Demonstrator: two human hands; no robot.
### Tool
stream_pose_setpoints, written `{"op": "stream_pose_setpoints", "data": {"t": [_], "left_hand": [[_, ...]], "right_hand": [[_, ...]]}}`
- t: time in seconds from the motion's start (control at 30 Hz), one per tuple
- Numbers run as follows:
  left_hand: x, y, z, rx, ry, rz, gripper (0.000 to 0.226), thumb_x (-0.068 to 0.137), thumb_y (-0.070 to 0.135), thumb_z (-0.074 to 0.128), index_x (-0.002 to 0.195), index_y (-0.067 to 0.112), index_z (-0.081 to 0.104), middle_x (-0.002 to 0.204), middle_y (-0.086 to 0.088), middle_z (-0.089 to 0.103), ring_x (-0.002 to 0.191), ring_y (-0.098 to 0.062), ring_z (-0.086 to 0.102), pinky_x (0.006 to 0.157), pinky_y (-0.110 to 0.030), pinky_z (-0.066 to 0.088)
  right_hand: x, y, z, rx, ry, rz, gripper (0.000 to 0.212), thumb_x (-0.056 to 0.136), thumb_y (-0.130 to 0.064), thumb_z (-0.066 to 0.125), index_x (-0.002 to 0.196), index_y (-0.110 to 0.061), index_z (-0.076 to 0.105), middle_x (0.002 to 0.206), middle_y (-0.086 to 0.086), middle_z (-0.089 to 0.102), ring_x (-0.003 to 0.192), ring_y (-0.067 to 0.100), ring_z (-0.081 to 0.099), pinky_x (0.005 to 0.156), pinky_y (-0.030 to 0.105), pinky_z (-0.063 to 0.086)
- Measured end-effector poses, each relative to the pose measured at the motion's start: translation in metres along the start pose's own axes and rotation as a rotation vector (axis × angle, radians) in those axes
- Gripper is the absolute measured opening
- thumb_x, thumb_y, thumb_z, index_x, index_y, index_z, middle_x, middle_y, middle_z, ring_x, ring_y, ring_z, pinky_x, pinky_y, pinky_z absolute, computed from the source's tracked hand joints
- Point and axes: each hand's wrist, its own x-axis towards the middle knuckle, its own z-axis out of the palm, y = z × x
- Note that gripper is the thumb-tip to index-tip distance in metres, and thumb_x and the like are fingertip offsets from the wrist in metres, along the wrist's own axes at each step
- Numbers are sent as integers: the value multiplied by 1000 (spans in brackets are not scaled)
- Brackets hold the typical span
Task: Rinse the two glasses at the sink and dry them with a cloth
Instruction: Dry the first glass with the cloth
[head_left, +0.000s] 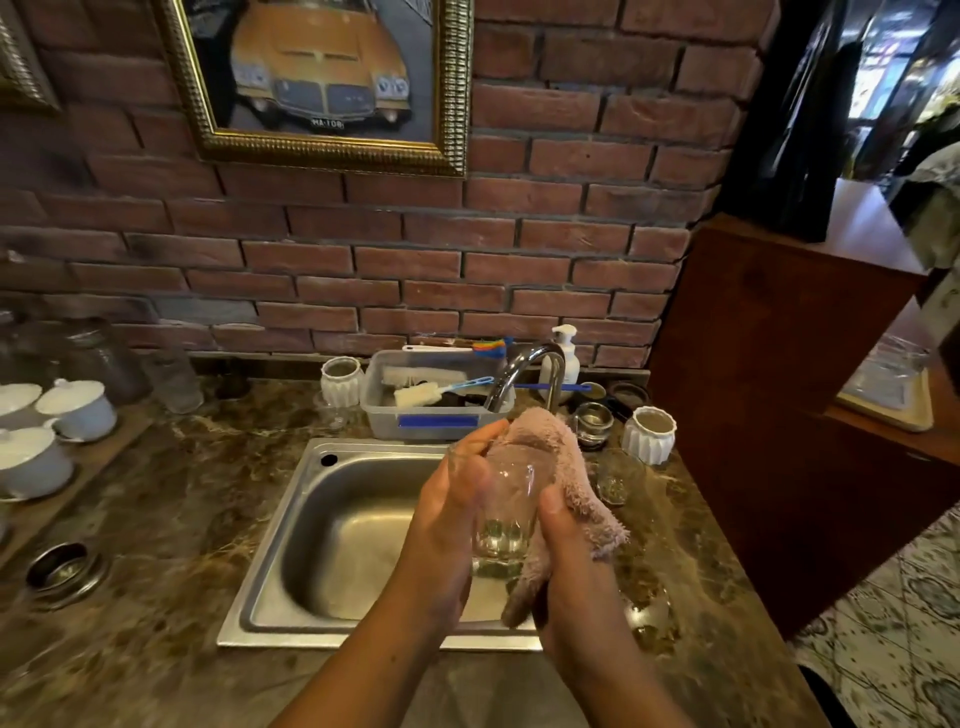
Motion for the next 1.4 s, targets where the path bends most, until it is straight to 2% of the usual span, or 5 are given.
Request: {"op": "stream_pose_setpoints", "data": {"t": [0.3,0.43,0.73,0.93,1.4], "left_hand": [[-8,11,-38,30,-102,-5,113,64,84,65,151,15,41,135,-11,66,125,-28,63,105,-44,49],[-8,17,-46,135,-67,66,136,54,92,61,144,-8,40,82,-13,68,89,-24,71,80,-14,54],[-9,10,-38,482,317,94,24,98,43,54,119,34,60,115,11,68,106,-1,65,92,-23,56],[-21,21,-12,165,269,-107,53,90,54,42,138,35,52,129,13,65,121,-3,60,106,-28,47],[-9,31,-38,-60,482,-271,32,99,20,45,106,21,76,99,-3,80,99,-23,71,77,-36,53]], "right_hand": [[-5,7,30,70,-75,91,110,33,-77,87,121,-14,65,89,8,77,59,28,60,33,24,46],[-1,10,34,71,-103,101,109,39,-73,88,128,-16,64,112,14,76,85,32,70,41,21,52],[11,11,28,-116,107,-169,72,65,-37,89,129,-22,58,106,-2,76,90,12,74,76,34,63],[18,21,31,-483,54,-477,74,79,-27,77,139,-36,35,133,-14,53,126,3,54,99,16,46],[19,24,30,-236,-272,-170,72,70,-24,86,134,-31,55,108,-1,73,71,2,66,55,17,50]]}}
